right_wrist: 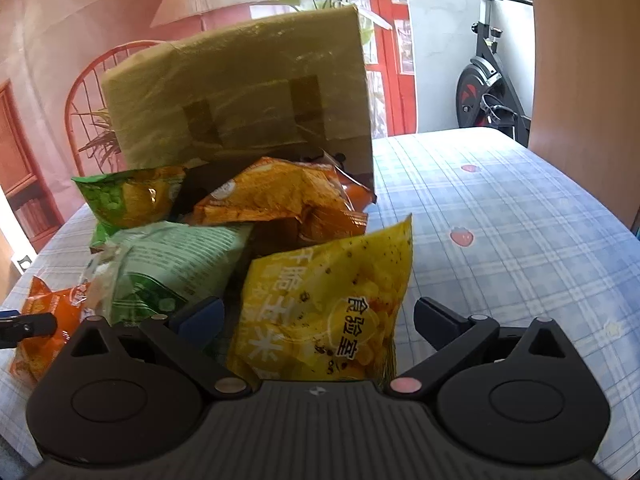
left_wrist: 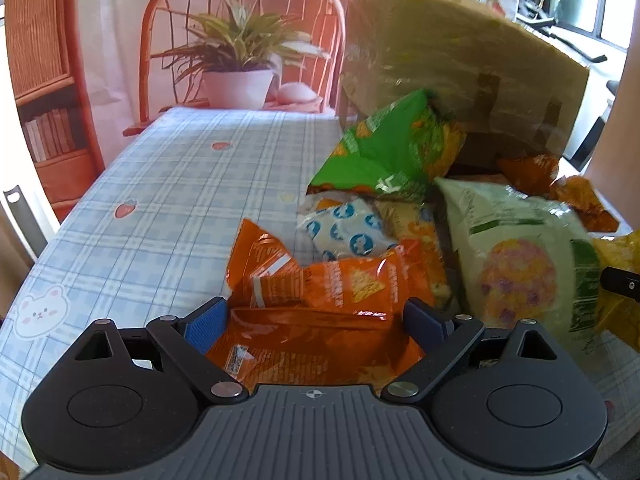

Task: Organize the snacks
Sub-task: 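Grasp the orange chip bag with the left tool while the right grasps the yellow corn bag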

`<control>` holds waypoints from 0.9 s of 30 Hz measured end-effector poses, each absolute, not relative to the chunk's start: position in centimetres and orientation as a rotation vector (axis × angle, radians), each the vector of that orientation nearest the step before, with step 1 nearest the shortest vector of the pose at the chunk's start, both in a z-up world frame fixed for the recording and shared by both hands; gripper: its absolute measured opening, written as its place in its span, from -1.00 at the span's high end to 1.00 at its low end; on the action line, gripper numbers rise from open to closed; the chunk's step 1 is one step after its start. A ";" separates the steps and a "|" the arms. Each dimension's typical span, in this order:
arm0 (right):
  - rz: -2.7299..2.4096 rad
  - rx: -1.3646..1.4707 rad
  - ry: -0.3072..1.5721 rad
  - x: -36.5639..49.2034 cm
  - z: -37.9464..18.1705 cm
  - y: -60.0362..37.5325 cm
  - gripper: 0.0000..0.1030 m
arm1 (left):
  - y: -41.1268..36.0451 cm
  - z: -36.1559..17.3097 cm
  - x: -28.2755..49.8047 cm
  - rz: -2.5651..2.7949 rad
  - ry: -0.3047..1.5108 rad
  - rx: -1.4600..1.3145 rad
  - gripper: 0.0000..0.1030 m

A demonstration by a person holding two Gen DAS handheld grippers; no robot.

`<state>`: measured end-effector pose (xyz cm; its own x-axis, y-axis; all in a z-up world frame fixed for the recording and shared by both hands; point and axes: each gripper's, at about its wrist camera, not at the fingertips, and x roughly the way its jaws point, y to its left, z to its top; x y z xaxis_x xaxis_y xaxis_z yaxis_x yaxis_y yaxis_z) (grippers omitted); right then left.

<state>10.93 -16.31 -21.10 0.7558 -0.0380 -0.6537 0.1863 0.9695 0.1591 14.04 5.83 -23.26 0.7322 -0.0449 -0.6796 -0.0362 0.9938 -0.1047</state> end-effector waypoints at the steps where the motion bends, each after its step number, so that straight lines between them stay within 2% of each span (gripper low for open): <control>1: -0.132 0.220 0.707 10.9 -21.4 -16.4 -0.94 | 6.0 -23.4 14.1 -0.005 0.754 -0.115 -0.86; 5: -0.126 0.298 0.651 10.1 -21.9 -17.0 -0.69 | 6.1 -23.7 14.1 0.001 0.740 -0.104 -0.90; 11: -0.125 0.294 0.653 10.3 -22.6 -16.4 -0.61 | 5.6 -23.8 14.3 0.007 0.748 -0.060 -0.99; 27: -0.129 0.316 0.658 10.3 -23.0 -16.4 -0.60 | 6.5 -23.0 14.0 0.045 0.724 -0.057 -0.94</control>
<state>10.33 -16.43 -23.00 0.7852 -0.0181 -0.6190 0.2168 0.9444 0.2474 13.96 6.51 -23.00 0.7482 0.0215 -0.6631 -0.0613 0.9974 -0.0368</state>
